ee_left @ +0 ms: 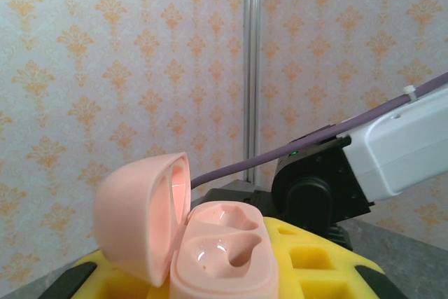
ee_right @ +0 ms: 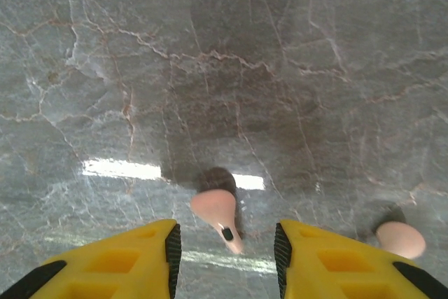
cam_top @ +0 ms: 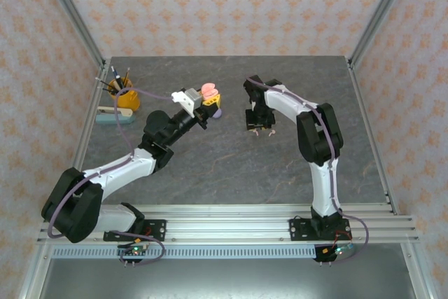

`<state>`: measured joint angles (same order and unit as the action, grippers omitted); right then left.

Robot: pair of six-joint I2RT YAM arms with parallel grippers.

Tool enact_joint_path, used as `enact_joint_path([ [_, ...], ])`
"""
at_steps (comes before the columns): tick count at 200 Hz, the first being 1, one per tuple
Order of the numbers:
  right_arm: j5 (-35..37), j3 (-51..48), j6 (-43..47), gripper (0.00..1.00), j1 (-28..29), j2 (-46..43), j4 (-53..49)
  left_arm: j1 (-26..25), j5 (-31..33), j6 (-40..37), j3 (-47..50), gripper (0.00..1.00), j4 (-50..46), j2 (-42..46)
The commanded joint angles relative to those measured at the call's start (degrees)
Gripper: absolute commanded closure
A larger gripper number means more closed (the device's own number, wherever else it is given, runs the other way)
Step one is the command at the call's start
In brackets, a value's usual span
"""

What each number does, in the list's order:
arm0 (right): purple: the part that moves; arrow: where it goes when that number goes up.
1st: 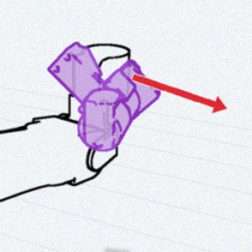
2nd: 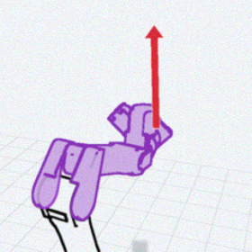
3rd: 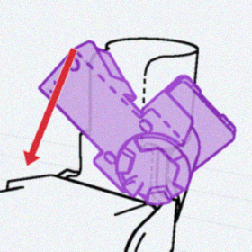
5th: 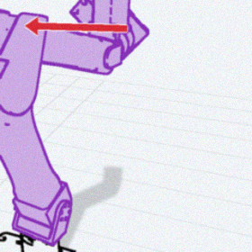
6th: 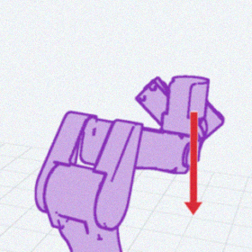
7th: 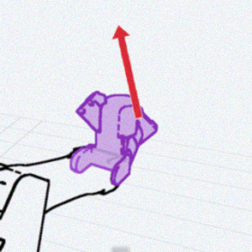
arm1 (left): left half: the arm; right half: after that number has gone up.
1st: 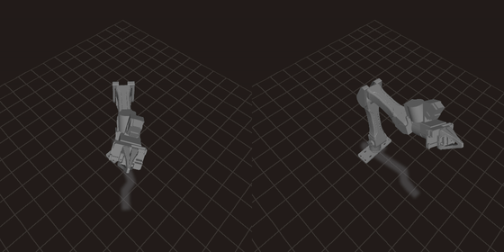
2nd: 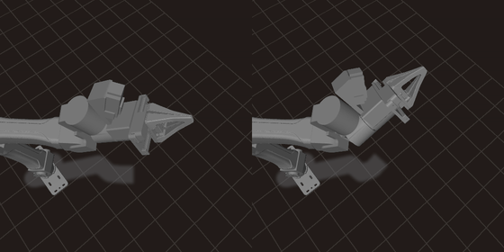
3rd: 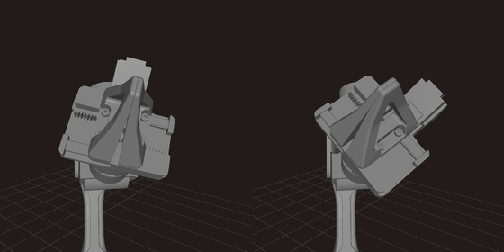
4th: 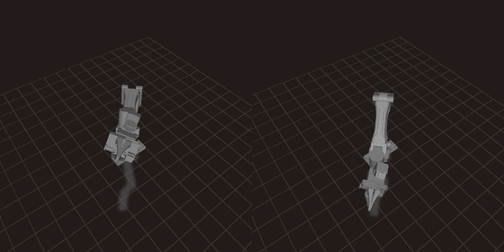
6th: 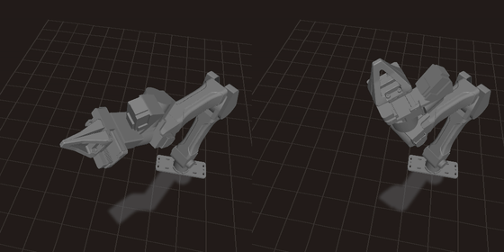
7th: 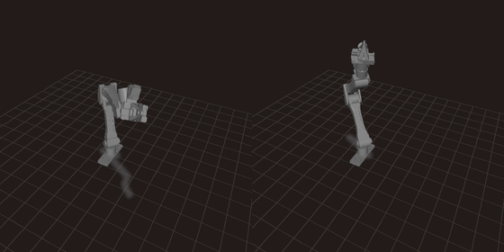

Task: Insert the wireless bluetooth earbuds into the charging case

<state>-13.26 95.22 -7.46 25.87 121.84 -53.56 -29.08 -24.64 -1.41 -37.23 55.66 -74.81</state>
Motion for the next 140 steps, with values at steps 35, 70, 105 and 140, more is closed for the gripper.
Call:
enact_joint_path([
  [35, 3.2, 4.8, 1.2, 0.59, 0.9, 3.3, -4.0, 0.4, -0.9, 0.8, -1.6, 1.00, 3.5, -0.9],
  [70, 3.8, 4.8, 1.4, 0.60, 1.1, 4.0, -4.4, 0.4, -0.9, 0.7, -1.6, 1.00, 3.2, -1.0],
  [105, 4.1, 4.4, 1.6, 0.60, 1.4, 4.4, -4.4, 0.4, -0.8, 0.7, -1.7, 1.00, 3.1, -1.1],
  [140, 4.7, 4.6, 1.9, 0.62, 1.8, 4.9, -4.9, 0.4, -0.7, 0.8, -1.8, 1.00, 2.9, -1.2],
])
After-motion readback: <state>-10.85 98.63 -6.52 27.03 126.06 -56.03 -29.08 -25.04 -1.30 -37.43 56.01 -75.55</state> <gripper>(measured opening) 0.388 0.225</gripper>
